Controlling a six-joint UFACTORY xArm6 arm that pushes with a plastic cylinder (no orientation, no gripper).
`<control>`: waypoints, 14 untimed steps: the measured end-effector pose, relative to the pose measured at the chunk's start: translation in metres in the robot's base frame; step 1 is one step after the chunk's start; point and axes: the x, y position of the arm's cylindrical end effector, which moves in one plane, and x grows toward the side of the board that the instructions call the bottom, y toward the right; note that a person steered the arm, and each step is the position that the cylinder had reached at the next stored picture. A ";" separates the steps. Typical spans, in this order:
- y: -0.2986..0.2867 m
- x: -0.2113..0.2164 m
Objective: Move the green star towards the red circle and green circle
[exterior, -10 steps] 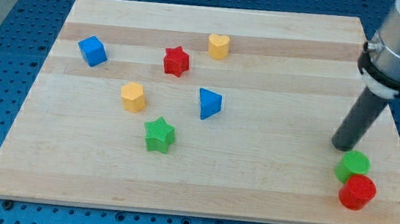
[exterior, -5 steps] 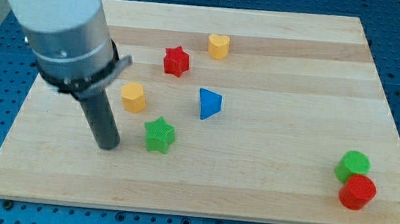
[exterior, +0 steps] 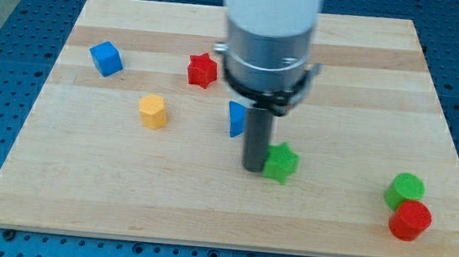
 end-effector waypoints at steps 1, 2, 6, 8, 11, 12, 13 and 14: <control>0.048 0.000; 0.053 -0.011; 0.080 -0.017; 0.090 0.021; 0.063 0.045; 0.063 0.045; 0.074 0.046; 0.085 0.046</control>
